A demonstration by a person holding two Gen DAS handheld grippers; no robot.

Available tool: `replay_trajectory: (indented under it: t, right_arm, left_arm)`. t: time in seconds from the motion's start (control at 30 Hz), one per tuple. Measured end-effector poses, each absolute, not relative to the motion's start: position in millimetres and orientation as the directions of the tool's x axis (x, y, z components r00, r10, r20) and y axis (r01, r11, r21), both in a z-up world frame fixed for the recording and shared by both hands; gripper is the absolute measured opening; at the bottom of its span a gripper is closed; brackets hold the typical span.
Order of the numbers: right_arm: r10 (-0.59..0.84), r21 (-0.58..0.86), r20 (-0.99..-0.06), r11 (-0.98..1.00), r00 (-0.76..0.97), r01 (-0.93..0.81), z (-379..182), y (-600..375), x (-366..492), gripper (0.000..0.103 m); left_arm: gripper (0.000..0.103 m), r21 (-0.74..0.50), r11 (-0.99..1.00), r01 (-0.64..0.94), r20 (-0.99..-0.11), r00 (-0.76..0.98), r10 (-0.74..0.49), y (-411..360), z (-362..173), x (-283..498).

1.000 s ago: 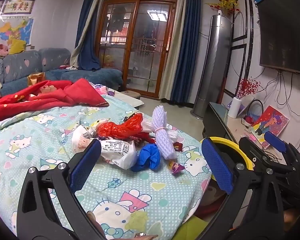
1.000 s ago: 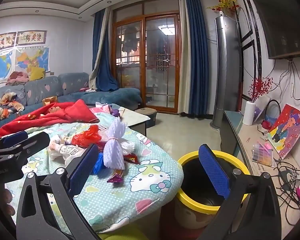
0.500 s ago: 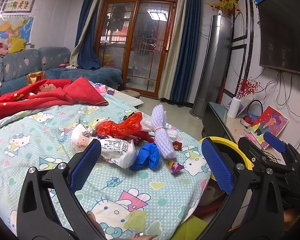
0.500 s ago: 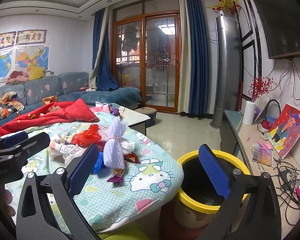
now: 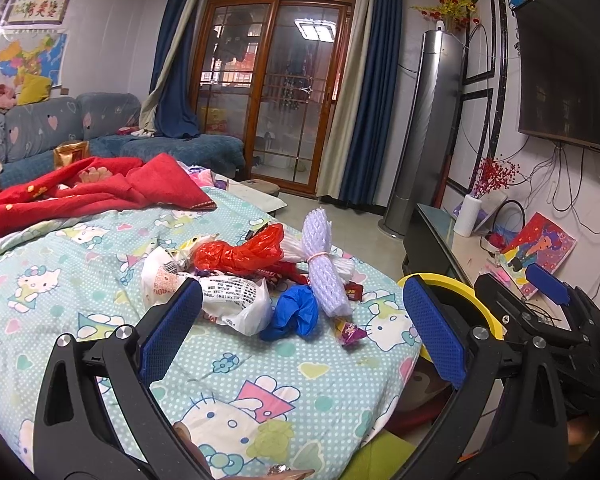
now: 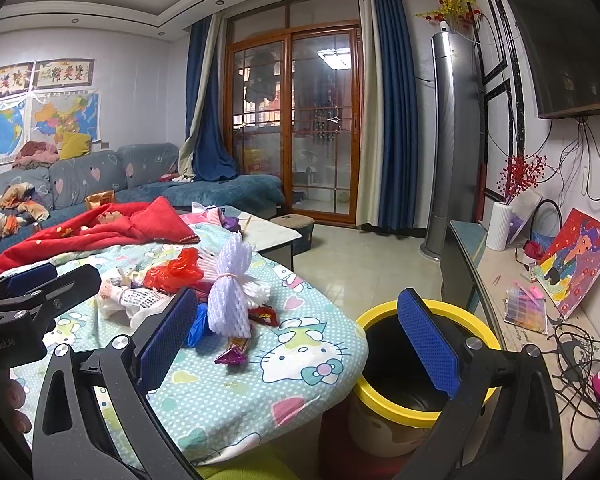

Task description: Collect trash

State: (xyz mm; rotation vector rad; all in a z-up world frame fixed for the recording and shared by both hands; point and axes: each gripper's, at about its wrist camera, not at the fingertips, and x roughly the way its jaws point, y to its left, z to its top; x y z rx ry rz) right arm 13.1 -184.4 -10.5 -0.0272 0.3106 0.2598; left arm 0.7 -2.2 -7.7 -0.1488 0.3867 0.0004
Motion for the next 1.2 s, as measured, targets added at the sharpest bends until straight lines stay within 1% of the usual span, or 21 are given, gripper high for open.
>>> replay_trajectory:
  t: [0.67, 0.87, 1.2]
  right_arm:
    - [0.26, 0.015, -0.322, 0.963, 0.91, -0.27, -13.4, -181.8, 15.7, 0.097]
    - [0.304, 0.004, -0.352, 0.946, 0.885, -0.323, -15.0, -170.3, 21.9, 0.097]
    - [0.394, -0.018, -0.362, 0.903, 0.845, -0.429, -13.3, -135.2, 33.8, 0.097]
  left_arm:
    - [0.092, -0.159, 0.986, -0.044, -0.387, 0.922, -0.021, -3.0, -13.7, -2.4]
    - [0.092, -0.197, 0.978, -0.076, -0.39, 0.921, -0.007, 14.4, -16.8, -1.6]
    - [0.092, -0.251, 0.954, -0.165, -0.39, 0.919, 0.056, 55.2, -17.9, -2.2]
